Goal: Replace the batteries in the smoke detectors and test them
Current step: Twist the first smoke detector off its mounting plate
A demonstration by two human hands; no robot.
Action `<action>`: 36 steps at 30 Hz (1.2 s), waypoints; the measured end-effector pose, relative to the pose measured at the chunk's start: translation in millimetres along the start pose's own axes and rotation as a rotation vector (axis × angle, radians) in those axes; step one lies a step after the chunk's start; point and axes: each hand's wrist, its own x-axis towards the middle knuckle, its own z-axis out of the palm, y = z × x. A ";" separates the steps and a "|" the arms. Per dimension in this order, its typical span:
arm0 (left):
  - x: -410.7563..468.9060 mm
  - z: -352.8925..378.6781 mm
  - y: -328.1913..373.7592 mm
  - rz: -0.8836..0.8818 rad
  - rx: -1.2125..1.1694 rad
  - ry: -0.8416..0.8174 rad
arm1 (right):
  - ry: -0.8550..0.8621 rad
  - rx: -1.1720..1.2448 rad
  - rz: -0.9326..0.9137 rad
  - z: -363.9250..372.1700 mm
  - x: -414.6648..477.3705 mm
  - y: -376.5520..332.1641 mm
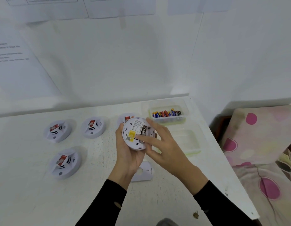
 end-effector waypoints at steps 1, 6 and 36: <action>0.5 -0.7 0.6 -0.008 -0.018 0.002 | -0.004 -0.025 -0.058 -0.6 -0.6 1.6; 2.2 -2.2 -2.1 -0.007 -0.048 -0.061 | 0.188 0.372 0.180 -14.9 3.8 -10.0; -16.7 -79.0 52.8 0.142 0.511 0.210 | -0.328 -0.103 -0.060 63.7 -85.6 27.3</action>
